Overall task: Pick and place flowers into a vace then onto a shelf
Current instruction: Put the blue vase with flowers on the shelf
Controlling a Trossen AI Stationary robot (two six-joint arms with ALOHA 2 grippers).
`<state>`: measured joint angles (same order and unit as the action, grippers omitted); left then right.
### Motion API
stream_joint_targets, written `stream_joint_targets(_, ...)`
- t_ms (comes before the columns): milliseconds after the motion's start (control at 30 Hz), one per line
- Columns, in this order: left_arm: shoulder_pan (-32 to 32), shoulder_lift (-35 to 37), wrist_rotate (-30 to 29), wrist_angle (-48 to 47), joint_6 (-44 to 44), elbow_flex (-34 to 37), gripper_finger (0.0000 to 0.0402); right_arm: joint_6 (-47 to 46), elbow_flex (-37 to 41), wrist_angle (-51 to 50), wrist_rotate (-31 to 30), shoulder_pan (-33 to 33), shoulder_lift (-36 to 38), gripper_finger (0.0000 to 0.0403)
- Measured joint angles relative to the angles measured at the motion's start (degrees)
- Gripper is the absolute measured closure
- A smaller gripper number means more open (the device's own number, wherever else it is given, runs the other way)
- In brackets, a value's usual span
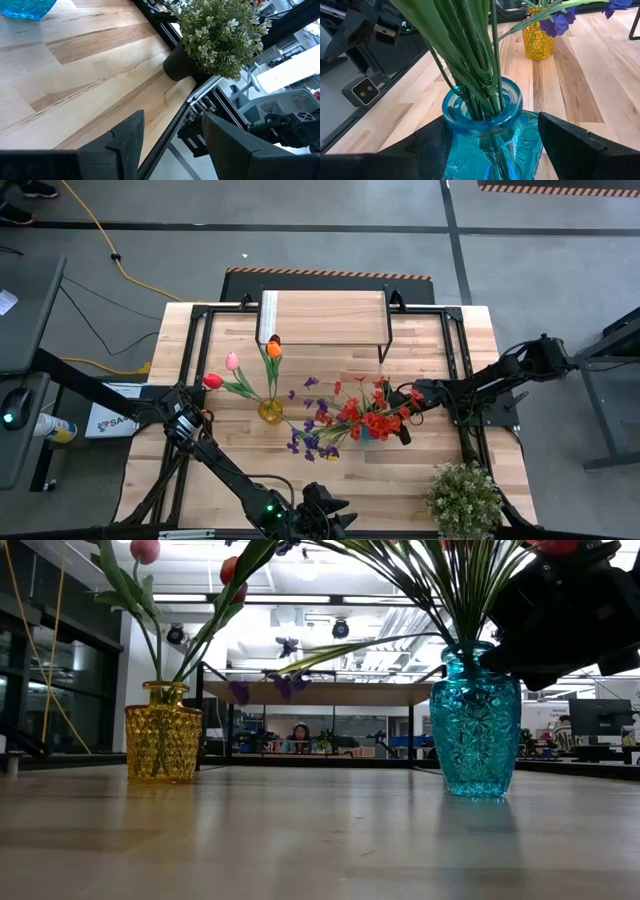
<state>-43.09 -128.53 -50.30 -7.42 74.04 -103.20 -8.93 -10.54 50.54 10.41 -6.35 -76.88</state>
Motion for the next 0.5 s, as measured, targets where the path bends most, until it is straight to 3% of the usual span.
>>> stream_joint_targets(500,0.00,0.00,-0.44,0.00,-0.01,0.00,0.0170,-0.17,0.10,-0.39,0.00,0.00,0.00,0.0127)
